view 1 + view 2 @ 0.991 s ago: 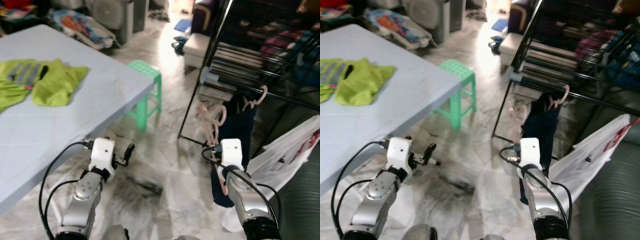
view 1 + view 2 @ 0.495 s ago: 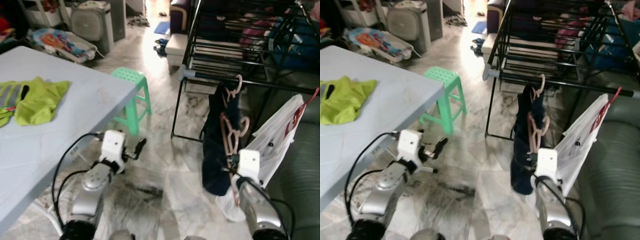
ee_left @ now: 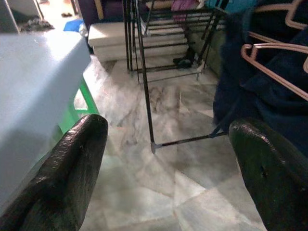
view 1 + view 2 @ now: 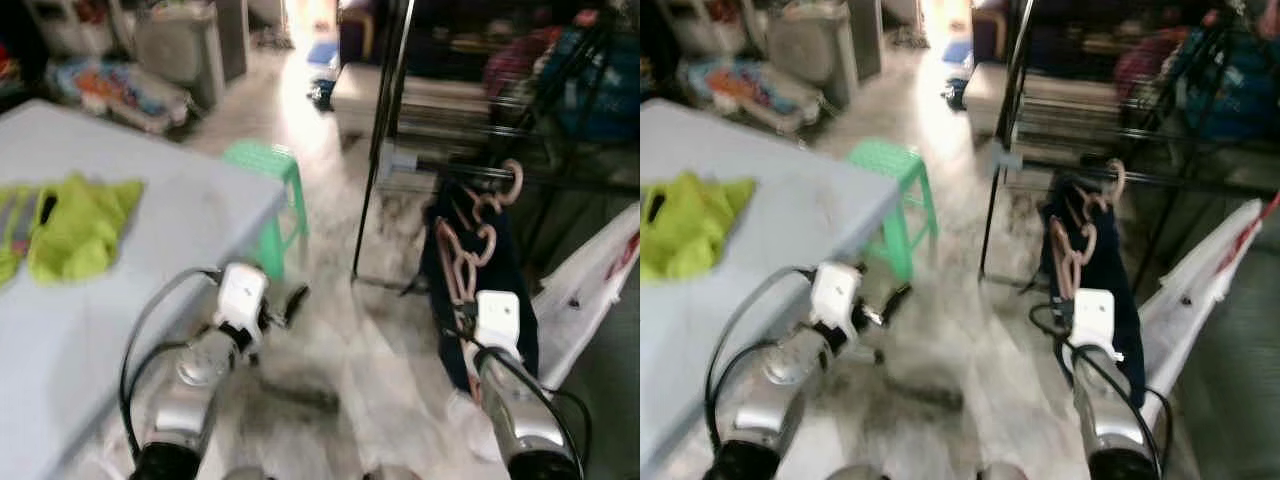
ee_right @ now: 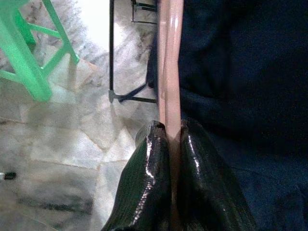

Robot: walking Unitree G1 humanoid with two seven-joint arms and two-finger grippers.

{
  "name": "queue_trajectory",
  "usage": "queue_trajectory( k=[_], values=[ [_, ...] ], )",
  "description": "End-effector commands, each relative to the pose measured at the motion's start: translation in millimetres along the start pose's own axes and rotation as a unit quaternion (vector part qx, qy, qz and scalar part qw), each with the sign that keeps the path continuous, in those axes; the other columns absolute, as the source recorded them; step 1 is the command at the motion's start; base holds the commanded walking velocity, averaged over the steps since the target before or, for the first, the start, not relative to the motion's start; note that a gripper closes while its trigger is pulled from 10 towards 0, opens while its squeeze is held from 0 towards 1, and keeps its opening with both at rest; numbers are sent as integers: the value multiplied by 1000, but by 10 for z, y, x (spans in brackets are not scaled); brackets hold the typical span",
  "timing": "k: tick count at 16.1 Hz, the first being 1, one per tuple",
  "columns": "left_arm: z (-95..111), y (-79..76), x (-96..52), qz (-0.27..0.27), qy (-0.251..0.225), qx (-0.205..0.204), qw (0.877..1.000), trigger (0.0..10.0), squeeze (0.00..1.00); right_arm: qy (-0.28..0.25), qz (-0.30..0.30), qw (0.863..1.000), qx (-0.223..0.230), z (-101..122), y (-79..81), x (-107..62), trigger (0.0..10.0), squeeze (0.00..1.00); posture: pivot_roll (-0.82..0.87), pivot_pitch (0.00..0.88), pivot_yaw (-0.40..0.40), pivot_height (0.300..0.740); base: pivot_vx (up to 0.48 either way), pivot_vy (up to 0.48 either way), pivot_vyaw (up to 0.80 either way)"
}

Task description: Hang hanger

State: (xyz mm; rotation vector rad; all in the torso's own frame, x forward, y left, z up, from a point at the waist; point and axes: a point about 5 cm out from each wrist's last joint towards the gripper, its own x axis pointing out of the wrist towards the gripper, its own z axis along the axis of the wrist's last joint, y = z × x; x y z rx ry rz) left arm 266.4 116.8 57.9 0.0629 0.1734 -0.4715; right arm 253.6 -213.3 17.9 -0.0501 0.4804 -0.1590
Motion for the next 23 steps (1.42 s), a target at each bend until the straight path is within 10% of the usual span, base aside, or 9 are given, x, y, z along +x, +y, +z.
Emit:
queue_trajectory(
  k=[1,11,23],
  values=[
    [11,88,-29,6,5,21,1000,10000,0,-18,10,1000,2,96,88,16,10000,0,-24,0,-5,740,424,0,0],
    [25,-7,-32,-12,0,13,1000,10000,0,-77,-10,997,-5,435,-11,178,10000,0,-9,0,-8,740,165,0,0],
    [-14,-73,-114,-31,24,28,999,10000,0,-61,24,998,-24,912,233,506,10000,0,19,0,-4,740,0,0,0]
  ],
)
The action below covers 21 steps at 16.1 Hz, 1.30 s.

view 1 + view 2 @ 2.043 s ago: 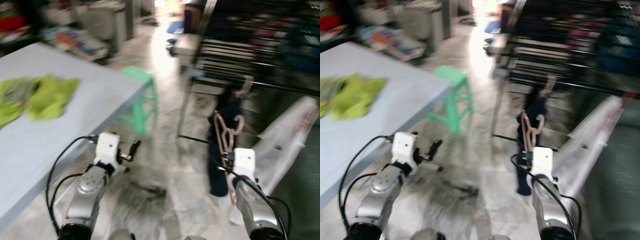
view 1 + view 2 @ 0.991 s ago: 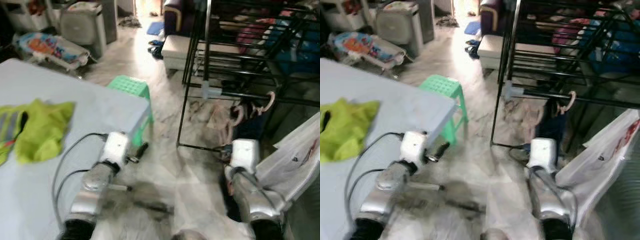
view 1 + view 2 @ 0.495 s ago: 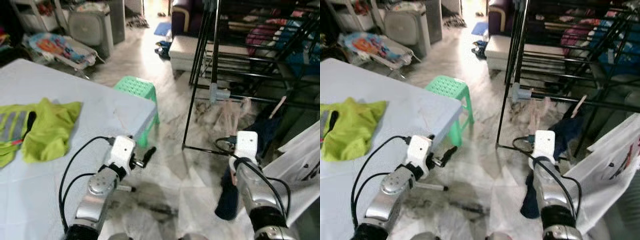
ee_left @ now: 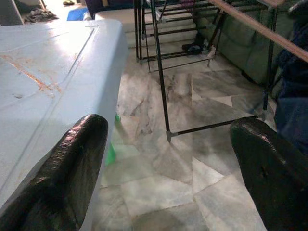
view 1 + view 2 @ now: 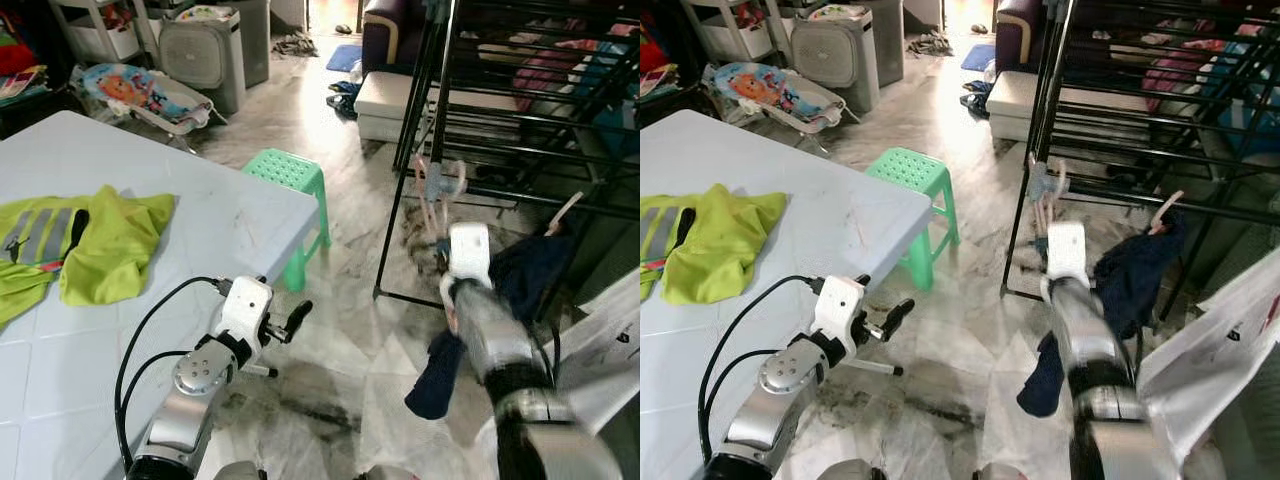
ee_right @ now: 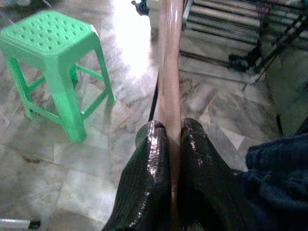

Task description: Hang hanger

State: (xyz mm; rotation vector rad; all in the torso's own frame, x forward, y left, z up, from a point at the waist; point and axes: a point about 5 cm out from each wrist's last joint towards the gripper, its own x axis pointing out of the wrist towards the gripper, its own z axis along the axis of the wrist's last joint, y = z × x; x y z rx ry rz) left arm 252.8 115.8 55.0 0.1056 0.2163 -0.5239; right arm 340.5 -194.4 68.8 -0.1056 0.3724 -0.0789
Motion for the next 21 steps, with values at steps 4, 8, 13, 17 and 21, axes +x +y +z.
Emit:
queue_trajectory(
  k=[4,8,13,17,21],
  values=[
    [32,-12,-26,-6,3,11,1000,10000,0,55,-37,997,42,35,-95,99,10000,0,26,0,-11,740,0,0,0],
    [9,-31,-62,-7,11,12,1000,10000,0,108,-58,988,91,-199,-83,75,10000,0,34,0,-19,740,0,0,0],
    [26,-63,-7,-15,10,16,1000,10000,0,91,-102,985,101,-211,-268,59,10000,0,16,0,-10,740,0,0,0],
    [22,-59,5,-15,12,19,1000,10000,0,65,-113,985,114,-109,-364,75,10000,0,16,0,-8,740,0,0,0],
    [16,-82,14,-22,15,24,999,10000,0,104,-66,988,95,-224,-247,72,10000,0,18,0,-7,740,0,0,0]
  ],
)
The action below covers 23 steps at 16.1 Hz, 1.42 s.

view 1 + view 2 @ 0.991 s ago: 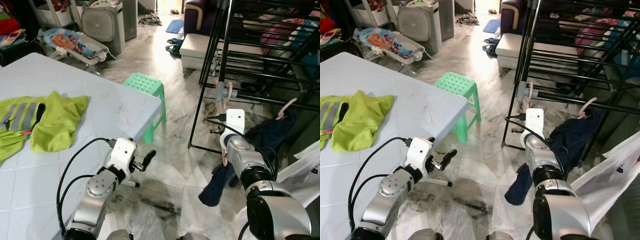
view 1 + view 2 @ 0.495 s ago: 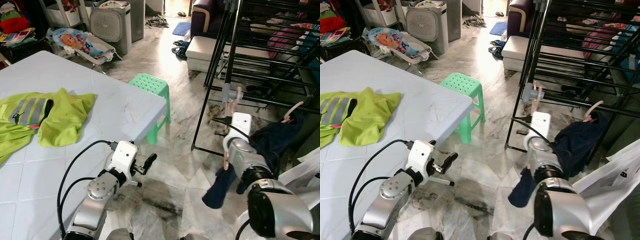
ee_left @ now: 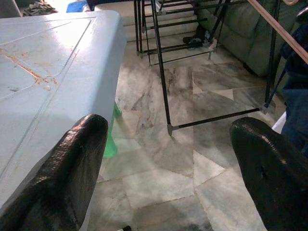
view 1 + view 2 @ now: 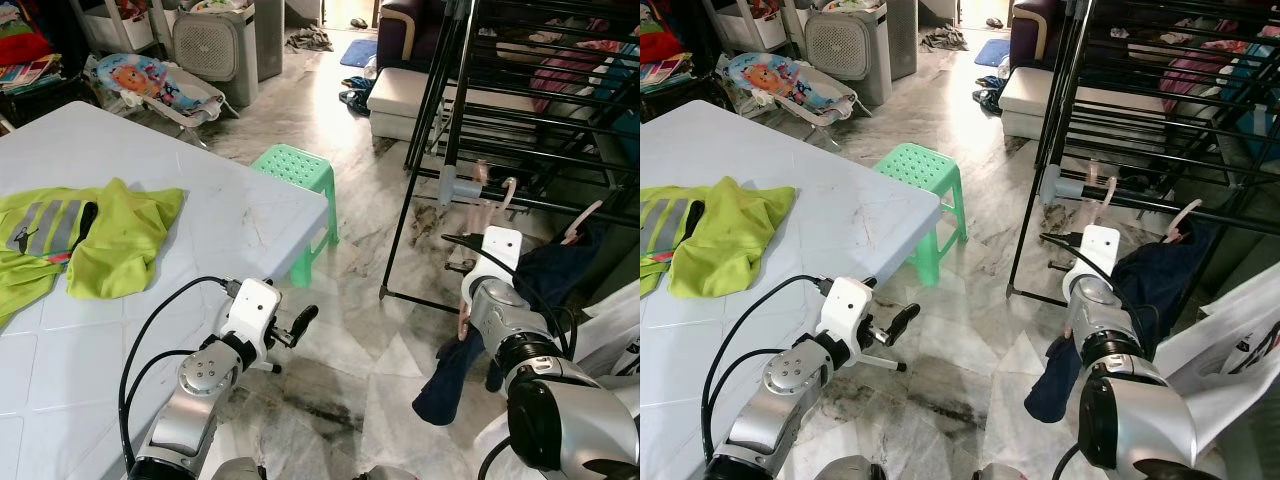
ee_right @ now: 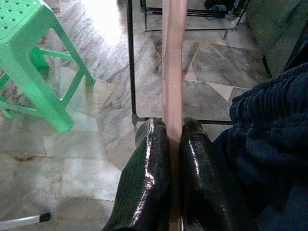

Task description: Hang hanger

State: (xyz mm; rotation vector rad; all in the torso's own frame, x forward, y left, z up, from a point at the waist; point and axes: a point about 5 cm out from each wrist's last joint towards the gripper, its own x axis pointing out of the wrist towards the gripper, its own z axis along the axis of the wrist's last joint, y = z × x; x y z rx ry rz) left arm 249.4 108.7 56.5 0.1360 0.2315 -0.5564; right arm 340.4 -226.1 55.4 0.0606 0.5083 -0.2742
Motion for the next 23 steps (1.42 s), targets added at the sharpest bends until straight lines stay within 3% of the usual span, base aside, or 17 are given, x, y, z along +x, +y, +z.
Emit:
queue_trajectory(
  k=[1,9,10,11,14,16,18,23],
  values=[
    [2,-5,19,-9,4,12,1000,10000,0,35,21,999,-16,-122,85,-7,10000,0,18,0,-7,740,0,0,0],
    [-14,-20,68,-14,8,17,1000,10000,0,34,67,996,-54,-184,225,-27,10000,0,13,0,-14,740,0,0,0],
    [-18,-27,74,-15,8,18,1000,10000,0,35,65,996,-53,-196,214,-27,10000,388,12,0,-14,740,0,0,0],
    [-20,-32,79,-15,9,18,1000,10000,0,36,65,996,-49,-205,204,-28,10000,1000,12,0,-14,740,0,0,0],
    [-34,-36,90,-13,12,24,1000,10000,0,26,50,997,-53,-238,133,-34,10000,1000,11,0,-13,740,0,0,0],
    [-47,-31,72,-9,14,27,999,10000,0,-3,45,995,-87,-267,93,-58,10000,1000,13,0,-14,740,0,0,0],
    [-52,-33,61,-9,14,29,999,10000,0,-25,32,996,-77,-286,46,-83,10000,1000,11,0,-13,740,0,0,0],
    [-66,12,-29,9,13,28,999,10000,0,-114,45,989,-84,-312,-5,-300,10000,1000,11,0,-1,740,0,0,0]
  ],
)
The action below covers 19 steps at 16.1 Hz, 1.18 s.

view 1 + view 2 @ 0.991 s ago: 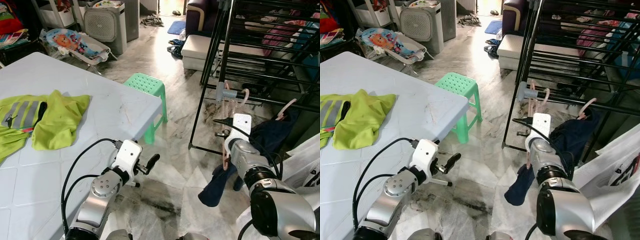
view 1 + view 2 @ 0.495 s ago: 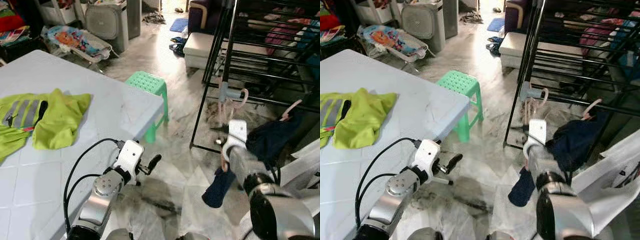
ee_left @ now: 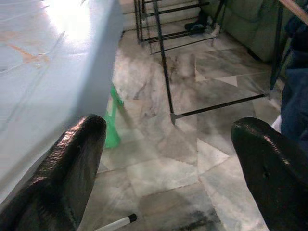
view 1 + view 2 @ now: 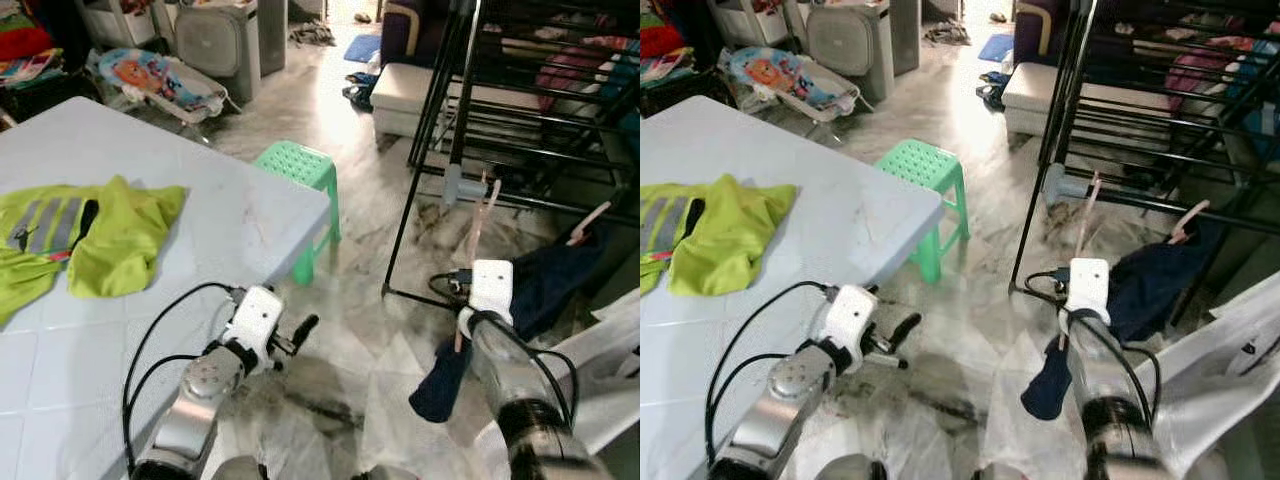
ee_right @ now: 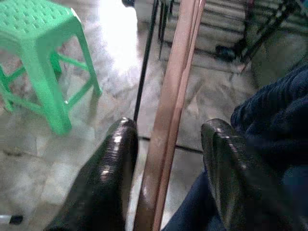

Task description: Hang hanger

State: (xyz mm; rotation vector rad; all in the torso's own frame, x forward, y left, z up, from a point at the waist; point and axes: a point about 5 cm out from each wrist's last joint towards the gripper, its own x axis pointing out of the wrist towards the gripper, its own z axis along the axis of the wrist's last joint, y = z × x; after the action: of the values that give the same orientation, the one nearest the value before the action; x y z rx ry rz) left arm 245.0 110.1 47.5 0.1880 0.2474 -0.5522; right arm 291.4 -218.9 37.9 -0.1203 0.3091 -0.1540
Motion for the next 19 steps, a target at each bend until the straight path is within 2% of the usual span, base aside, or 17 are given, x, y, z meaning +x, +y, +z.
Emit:
queue_trajectory(
  k=[1,2,4,6,11,19],
  values=[
    [54,108,-50,37,-18,15,999,10000,0,-43,16,999,-22,120,37,-77,10000,1000,10,0,2,740,0,0,0],
    [74,171,-91,69,-27,14,997,10000,0,-65,12,997,-27,121,8,-255,10000,1000,3,0,5,740,0,0,0],
    [76,212,-126,98,-32,17,995,10000,0,-91,1,996,-18,171,-19,-393,10000,1000,-7,0,10,740,0,0,0],
    [111,218,-145,109,-46,14,993,10000,0,-104,-7,994,-29,215,-51,-486,10000,1000,-9,0,14,740,0,0,0],
    [160,219,-219,130,-67,22,989,10000,0,-116,-24,993,-21,204,-157,-743,10000,1000,-10,0,20,740,0,0,0],
    [225,251,-212,142,-83,34,986,10000,0,-124,-23,992,-23,244,-134,-788,10000,1000,-9,0,23,740,0,0,0]
  ],
)
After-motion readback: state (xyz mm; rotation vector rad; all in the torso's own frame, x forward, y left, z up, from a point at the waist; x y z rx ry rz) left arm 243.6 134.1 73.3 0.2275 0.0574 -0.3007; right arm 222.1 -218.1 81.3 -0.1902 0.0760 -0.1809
